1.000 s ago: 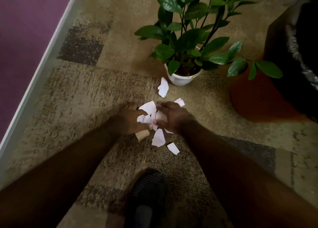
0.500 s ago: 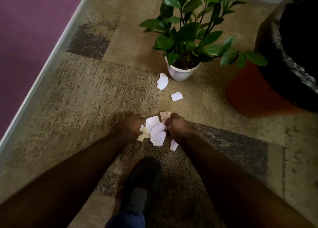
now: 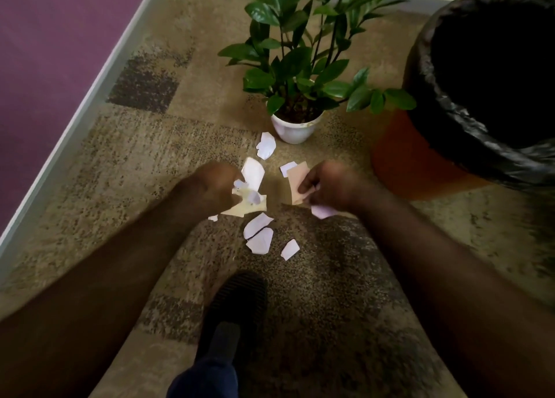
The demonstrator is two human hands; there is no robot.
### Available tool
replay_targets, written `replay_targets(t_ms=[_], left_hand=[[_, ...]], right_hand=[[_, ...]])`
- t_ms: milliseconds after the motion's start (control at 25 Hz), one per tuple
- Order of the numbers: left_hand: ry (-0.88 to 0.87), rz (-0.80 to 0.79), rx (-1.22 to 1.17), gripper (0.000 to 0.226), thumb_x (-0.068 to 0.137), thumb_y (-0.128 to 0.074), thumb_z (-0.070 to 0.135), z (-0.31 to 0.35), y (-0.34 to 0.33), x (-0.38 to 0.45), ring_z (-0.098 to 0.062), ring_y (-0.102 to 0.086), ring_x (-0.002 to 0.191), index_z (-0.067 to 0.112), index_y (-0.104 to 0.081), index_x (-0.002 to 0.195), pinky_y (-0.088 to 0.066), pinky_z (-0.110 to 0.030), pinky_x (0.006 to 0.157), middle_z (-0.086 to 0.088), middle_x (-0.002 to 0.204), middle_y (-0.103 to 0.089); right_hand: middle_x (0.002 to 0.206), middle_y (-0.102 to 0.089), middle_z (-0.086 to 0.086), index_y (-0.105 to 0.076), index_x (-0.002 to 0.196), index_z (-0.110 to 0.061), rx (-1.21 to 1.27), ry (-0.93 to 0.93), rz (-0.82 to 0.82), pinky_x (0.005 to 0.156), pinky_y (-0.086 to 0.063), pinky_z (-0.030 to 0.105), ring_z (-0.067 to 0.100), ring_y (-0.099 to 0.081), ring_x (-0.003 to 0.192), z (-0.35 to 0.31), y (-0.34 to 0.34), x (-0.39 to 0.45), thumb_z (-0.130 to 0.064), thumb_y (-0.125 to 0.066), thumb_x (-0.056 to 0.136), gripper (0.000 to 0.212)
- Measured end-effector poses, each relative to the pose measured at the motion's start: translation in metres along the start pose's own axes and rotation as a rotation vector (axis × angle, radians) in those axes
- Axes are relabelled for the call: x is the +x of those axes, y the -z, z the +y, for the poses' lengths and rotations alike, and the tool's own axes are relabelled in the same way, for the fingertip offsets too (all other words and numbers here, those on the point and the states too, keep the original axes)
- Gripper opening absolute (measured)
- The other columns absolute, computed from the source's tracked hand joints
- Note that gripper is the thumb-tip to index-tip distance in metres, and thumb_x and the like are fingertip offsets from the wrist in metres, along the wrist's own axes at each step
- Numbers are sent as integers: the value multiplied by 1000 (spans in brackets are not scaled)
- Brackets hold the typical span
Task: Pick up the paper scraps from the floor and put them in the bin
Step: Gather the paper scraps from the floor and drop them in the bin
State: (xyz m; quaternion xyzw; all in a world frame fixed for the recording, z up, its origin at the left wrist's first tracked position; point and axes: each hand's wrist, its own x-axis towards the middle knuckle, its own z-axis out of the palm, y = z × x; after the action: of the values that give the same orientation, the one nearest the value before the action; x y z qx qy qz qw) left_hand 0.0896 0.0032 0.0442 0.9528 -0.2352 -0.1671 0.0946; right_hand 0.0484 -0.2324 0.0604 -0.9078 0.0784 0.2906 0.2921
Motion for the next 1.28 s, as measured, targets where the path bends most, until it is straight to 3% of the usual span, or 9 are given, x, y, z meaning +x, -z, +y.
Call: replay_targets(t_ms=[120, 240, 360, 480, 680, 800, 880, 1080, 1280], left_hand=[[-104, 64, 27, 14, 73, -77, 16, 40, 55, -5, -25, -63, 68, 5, -74, 82, -31, -11, 55, -9, 74, -69], [-175, 118, -28, 8, 76, -76, 17, 86, 107, -17, 4, -44, 51, 11, -73, 80, -34, -7, 43, 9, 58, -50], [-200, 214, -165, 16, 81, -71, 20, 127, 149, -22, 8, -48, 60, 14, -69, 96, -39, -9, 40, 10, 74, -58], [-246, 415, -225, 32, 85, -68, 25, 159, 175, -11, -2, -55, 73, 14, -63, 115, -37, -5, 53, 4, 101, -65], [-264, 666, -426, 42, 85, -65, 39, 220, 169, 42, 5, -52, 92, 21, -57, 122, -39, 5, 61, 12, 113, -59], [-272, 649, -460, 37, 81, -72, 29, 260, 139, 83, -4, -61, 95, 21, -62, 116, -53, -14, 79, 4, 115, -66], [-250, 581, -455, 32, 80, -74, 25, 276, 120, 102, -12, -64, 94, 22, -67, 110, -57, -28, 81, 2, 109, -69], [-247, 424, -374, 30, 80, -73, 27, 287, 94, 125, -18, -63, 97, 21, -68, 109, -52, -25, 80, -1, 108, -69], [-371, 371, -182, 26, 86, -64, 31, 298, 83, 129, -18, -62, 98, 16, -67, 108, -39, -22, 70, -3, 108, -67]], right_hand=[[94, -67, -6, -74, 92, -29, -40, 36, -5, 61, -44, 17, 3, -59, 74, -10, 56, -29, -18, -79, 77, 19], [90, -69, -12, -71, 84, -39, -28, 59, 84, 56, -41, 15, -1, -61, 76, -12, 115, -68, -25, -79, 76, 18], [84, -66, -19, -72, 86, -40, 65, 49, 308, 49, -43, 12, -5, -63, 67, -3, 158, -108, -28, -77, 75, 16], [75, -70, -8, -73, 95, -30, 248, 20, 528, 41, -45, 5, -8, -63, 48, 19, 177, -133, -21, -77, 78, 19], [90, -70, 16, -71, 105, -13, 481, -153, 846, 56, -61, 25, 4, -68, 51, 64, 180, -125, -12, -72, 85, 21], [92, -68, 15, -70, 108, -9, 491, -268, 899, 48, -56, 16, -2, -61, 42, 90, 172, -110, -8, -69, 86, 22], [99, -71, 14, -71, 110, -10, 439, -326, 920, 67, -60, 23, 5, -69, 67, 101, 166, -105, -10, -72, 84, 26], [118, -69, 7, -70, 115, -14, 299, -420, 913, 80, -43, 17, 16, -65, 104, 106, 162, -106, -9, -71, 82, 34], [114, -70, 7, -71, 113, -15, 270, -363, 940, 84, -45, 20, 16, -65, 106, 101, 160, -107, -21, -61, 91, 24]])
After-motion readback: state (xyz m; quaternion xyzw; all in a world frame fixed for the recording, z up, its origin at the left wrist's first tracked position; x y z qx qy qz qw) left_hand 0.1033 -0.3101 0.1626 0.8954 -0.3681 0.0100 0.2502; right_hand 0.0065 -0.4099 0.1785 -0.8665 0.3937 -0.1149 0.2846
